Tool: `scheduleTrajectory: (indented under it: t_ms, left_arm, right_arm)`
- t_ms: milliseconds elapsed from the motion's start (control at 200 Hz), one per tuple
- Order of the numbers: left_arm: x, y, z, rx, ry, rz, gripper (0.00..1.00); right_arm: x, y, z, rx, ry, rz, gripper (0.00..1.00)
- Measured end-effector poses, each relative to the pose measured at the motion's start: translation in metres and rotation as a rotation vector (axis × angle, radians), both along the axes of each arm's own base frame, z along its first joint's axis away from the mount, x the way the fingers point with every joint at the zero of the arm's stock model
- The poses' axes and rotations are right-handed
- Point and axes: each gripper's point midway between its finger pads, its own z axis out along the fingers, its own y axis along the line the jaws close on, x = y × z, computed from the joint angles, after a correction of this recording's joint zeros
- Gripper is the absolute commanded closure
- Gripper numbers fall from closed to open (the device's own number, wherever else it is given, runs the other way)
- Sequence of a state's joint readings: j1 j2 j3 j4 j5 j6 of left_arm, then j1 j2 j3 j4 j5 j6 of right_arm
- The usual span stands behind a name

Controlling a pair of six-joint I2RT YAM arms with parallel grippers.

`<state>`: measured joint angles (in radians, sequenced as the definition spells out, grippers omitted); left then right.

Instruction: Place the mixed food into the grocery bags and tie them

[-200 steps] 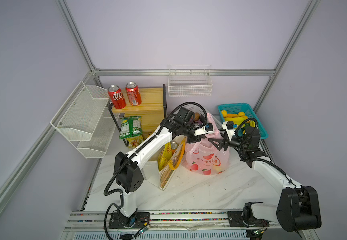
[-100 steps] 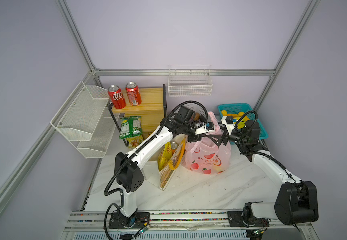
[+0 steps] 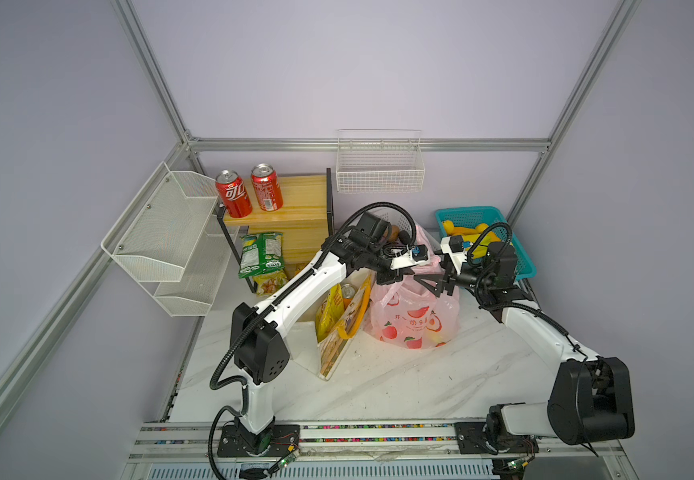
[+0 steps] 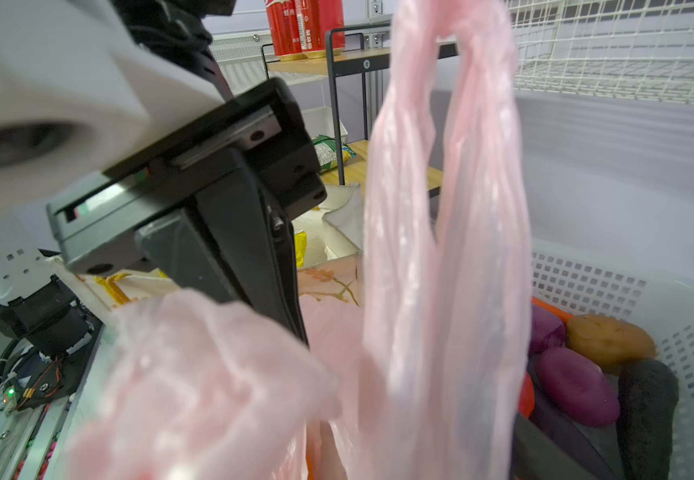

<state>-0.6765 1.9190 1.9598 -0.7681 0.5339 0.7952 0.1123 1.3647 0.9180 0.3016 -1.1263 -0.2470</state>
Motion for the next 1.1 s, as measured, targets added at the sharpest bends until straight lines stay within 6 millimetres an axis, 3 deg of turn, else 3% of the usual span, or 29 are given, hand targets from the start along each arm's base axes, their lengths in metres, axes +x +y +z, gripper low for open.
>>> scheduleTrajectory:
  t_ms: [420,690,800,910,1025,1100]
  left_arm:
    - [0.011,-0.003,-0.006,0.02,-0.007,0.02,1.0]
    - [0.011,-0.004,-0.007,0.023,-0.007,0.023,1.0]
    - [0.011,-0.004,-0.006,0.021,-0.003,0.027,0.84]
    - [0.012,-0.004,-0.005,0.009,0.019,0.045,0.6]
    - [0.012,-0.001,0.008,-0.054,0.028,0.07,0.46]
    - [0.006,0.011,0.019,-0.118,0.056,0.092,0.37]
  right_arm:
    - [-0.006,0.003,0.009,0.032,-0.006,0.042,0.49]
    - [-0.004,0.003,0.011,0.037,-0.007,0.034,0.81]
    - [-0.003,0.002,0.011,0.037,-0.003,0.023,0.89]
    - [0.0,0.001,0.01,0.036,-0.002,0.0,0.95]
    - [-0.003,-0.002,0.007,0.043,0.015,-0.036,0.97]
    - [-0.006,-0.004,0.006,0.051,0.02,-0.055,0.97]
